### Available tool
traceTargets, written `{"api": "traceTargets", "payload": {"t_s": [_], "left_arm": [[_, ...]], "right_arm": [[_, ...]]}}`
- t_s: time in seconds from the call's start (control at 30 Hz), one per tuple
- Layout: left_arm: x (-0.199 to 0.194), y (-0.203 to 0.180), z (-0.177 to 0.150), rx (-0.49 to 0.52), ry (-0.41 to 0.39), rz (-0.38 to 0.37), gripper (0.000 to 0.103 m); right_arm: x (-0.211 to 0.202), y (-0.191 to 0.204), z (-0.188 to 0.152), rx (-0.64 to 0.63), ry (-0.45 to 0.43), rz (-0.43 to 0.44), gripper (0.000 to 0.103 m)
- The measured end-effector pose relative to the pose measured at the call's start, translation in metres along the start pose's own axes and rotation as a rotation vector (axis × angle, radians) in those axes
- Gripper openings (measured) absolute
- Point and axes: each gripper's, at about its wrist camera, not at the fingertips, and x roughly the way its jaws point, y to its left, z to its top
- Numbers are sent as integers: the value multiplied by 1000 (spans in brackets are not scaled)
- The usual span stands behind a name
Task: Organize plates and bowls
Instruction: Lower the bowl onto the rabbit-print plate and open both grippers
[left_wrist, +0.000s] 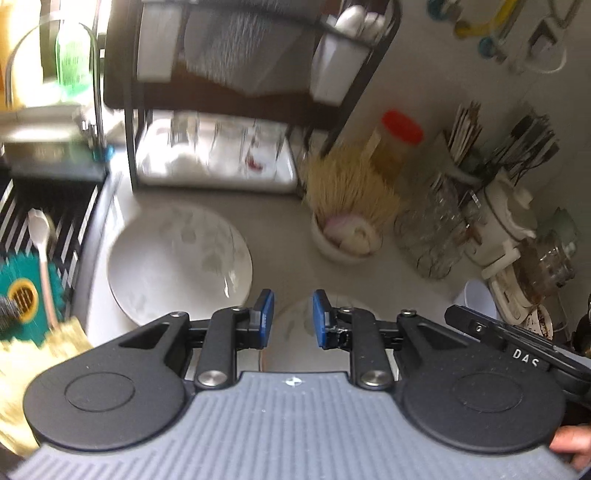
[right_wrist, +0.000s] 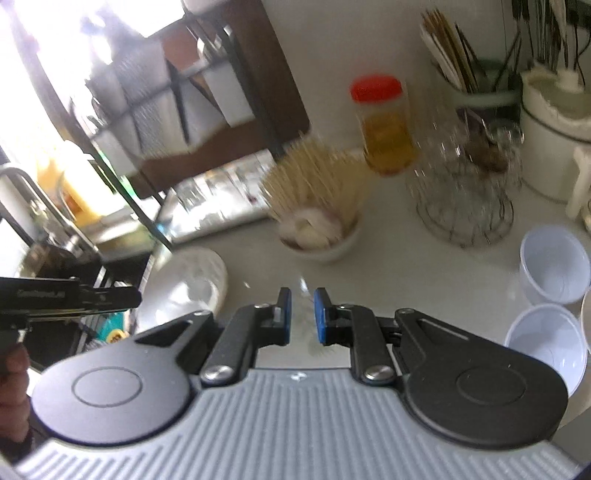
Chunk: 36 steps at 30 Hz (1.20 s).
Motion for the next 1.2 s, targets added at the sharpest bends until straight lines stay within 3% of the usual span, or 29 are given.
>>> {"api": "traceTargets", "payload": {"t_s": [0.37,0.67,0.93,1.2], "left_arm": [[-50,14,-3,119,-53,-43,25],[-80,21,-26,191,-72,-55,25],[-86,6,-61,162,-90,-6,25],[-89,-16,-96,71,-108,68,32]], "right_arm": [[-35,57,-17,-9,-122,2,17],[-60,88,-43,-10,-157,12,17],[-69,80,-54,-55,-116,72,17],[-78,56,-55,-153,-73,148,17]]}}
